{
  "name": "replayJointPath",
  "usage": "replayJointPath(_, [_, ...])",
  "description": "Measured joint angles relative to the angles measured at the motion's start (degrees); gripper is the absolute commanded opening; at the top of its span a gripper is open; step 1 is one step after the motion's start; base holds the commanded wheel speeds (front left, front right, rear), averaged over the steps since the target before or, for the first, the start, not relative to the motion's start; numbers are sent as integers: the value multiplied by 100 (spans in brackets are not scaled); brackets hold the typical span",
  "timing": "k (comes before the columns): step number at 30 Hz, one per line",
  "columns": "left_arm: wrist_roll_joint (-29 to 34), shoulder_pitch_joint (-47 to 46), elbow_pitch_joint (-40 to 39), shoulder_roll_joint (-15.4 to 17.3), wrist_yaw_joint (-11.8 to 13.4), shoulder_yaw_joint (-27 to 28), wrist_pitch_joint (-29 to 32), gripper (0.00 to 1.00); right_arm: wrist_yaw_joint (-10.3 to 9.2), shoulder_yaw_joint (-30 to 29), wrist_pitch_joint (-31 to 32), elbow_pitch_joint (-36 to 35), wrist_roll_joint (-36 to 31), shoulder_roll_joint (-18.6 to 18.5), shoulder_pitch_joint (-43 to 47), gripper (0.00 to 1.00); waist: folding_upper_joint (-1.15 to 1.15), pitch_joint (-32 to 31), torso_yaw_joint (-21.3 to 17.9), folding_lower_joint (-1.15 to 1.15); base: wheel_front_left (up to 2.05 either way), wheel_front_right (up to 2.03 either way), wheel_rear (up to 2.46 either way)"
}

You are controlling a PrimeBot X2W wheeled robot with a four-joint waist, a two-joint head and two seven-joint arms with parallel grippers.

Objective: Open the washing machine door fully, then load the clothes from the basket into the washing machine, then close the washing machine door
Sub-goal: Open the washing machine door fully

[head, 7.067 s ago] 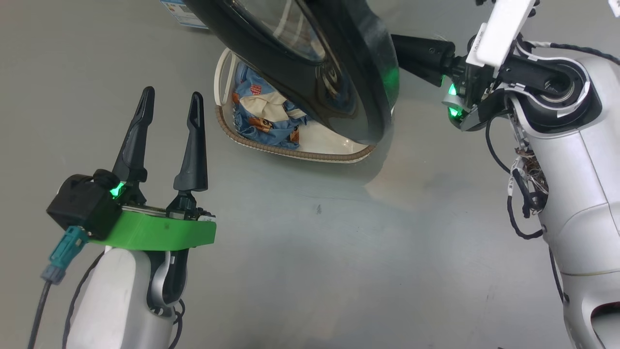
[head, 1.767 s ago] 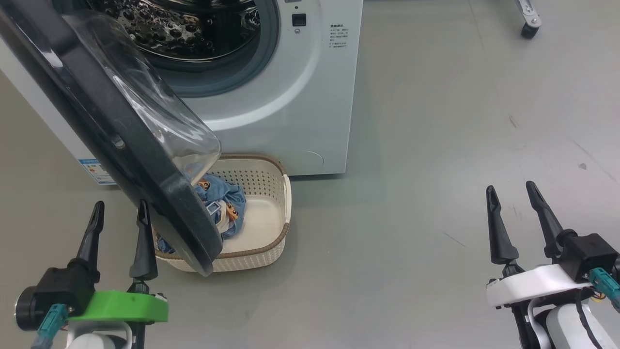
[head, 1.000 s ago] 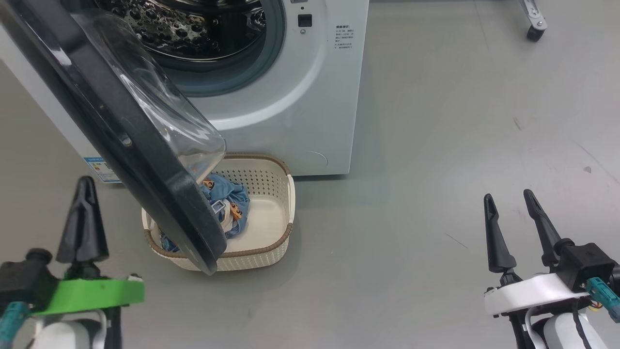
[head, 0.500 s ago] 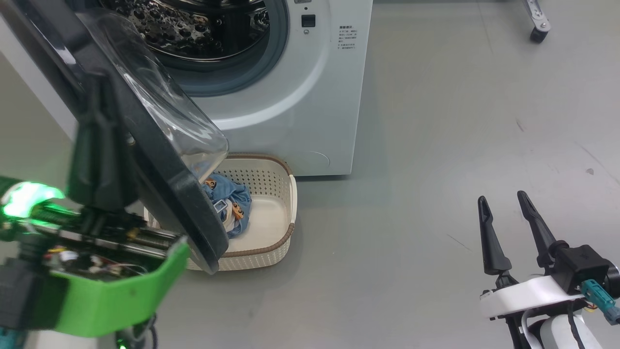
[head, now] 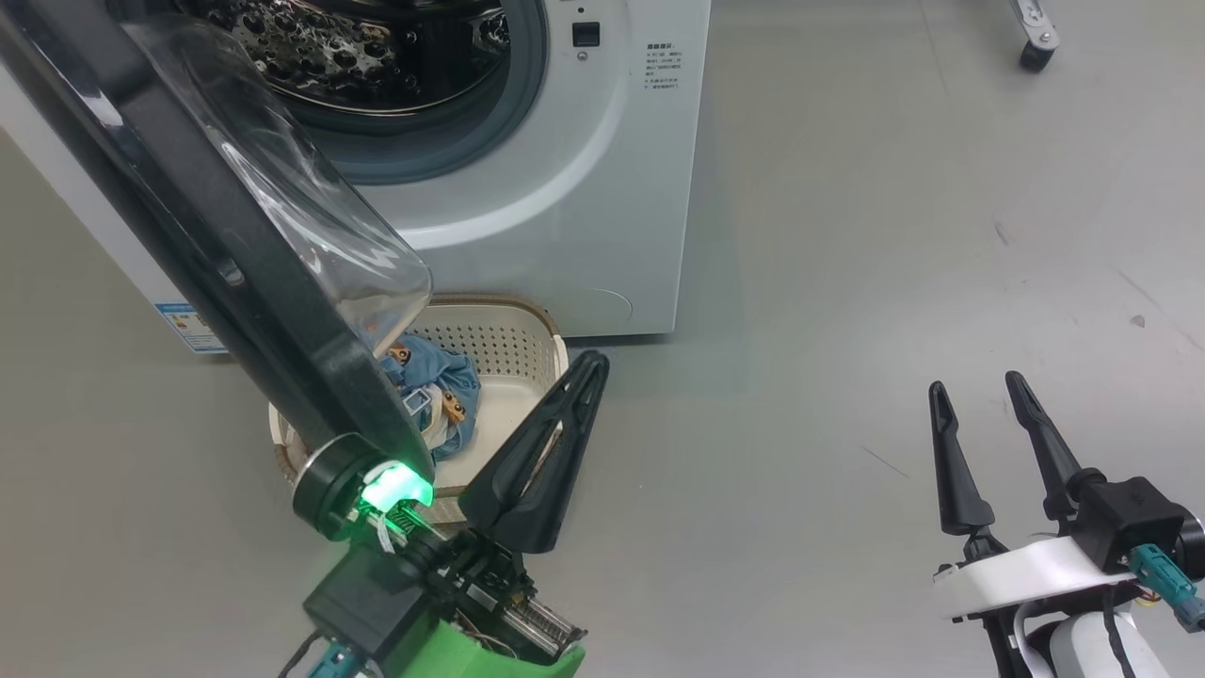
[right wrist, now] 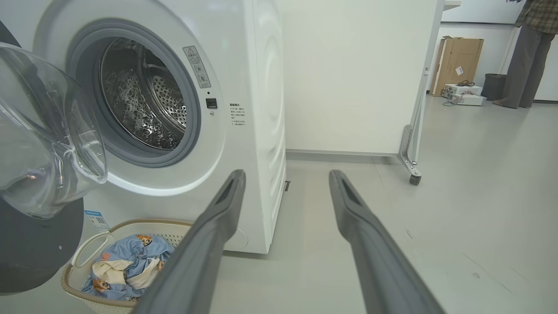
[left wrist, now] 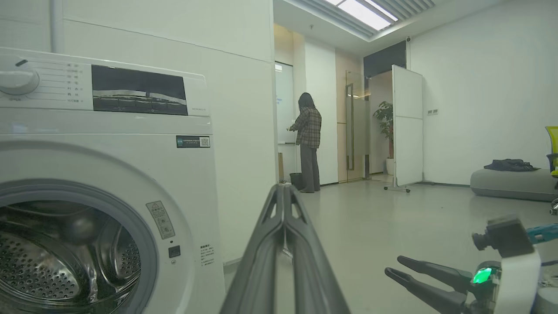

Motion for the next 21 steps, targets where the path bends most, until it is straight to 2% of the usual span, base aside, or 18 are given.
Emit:
replayJointPath(8, [-136, 126, 631, 52, 0, -134, 2, 0, 64, -44, 0, 20, -52, 46, 5, 100, 0, 47, -13, 0, 0, 0, 0])
replayJointPath(21, [-134, 306, 1616, 36, 0, 598, 4, 0, 201, -111, 0, 45, -101, 99, 5, 100, 0, 228, -62, 0, 0, 0, 0])
